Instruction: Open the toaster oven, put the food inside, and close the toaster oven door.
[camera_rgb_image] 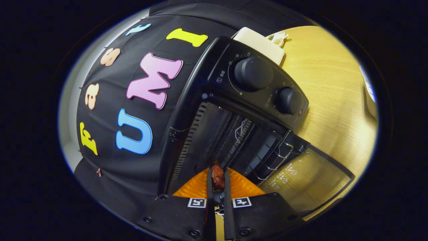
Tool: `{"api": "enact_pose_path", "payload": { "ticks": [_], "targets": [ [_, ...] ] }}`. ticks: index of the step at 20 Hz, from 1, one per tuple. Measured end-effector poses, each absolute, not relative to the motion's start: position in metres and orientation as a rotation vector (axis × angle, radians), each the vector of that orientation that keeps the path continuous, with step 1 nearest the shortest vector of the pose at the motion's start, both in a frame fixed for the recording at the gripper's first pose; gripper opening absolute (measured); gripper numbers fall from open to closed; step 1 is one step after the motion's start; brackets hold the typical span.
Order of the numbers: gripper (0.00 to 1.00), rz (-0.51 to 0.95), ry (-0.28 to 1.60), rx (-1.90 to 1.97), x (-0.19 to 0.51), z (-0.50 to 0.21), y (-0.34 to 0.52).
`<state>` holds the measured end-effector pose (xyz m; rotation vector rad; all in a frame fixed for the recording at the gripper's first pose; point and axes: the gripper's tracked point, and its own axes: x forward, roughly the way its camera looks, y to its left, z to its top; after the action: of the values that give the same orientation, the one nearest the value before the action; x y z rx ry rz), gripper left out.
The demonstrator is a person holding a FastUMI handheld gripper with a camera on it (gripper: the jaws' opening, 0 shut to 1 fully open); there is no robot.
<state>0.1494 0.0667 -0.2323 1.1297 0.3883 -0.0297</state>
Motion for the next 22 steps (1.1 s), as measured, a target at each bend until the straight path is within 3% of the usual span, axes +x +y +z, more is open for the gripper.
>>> {"api": "enact_pose_path", "payload": {
  "ticks": [4, 8, 10, 12, 13, 14, 16, 22],
  "targets": [
    [0.14, -0.055, 0.369, 1.055, 0.153, -0.23, 0.064],
    [0.24, -0.096, 0.374, 0.894, 0.152, -0.236, 0.052],
    [0.35, -0.084, 0.373, 0.843, 0.148, -0.235, 0.049],
    [0.53, -0.078, 0.38, 0.775, 0.145, -0.235, 0.046],
    [0.67, -0.058, 0.385, 0.746, 0.142, -0.232, 0.049],
    [0.72, -0.03, 0.389, 0.726, 0.139, -0.227, 0.055],
    [0.99, -0.011, 0.407, 0.641, 0.128, -0.225, 0.057],
    [0.98, 0.013, 0.483, 0.383, 0.088, -0.217, 0.051]
  ]
}}
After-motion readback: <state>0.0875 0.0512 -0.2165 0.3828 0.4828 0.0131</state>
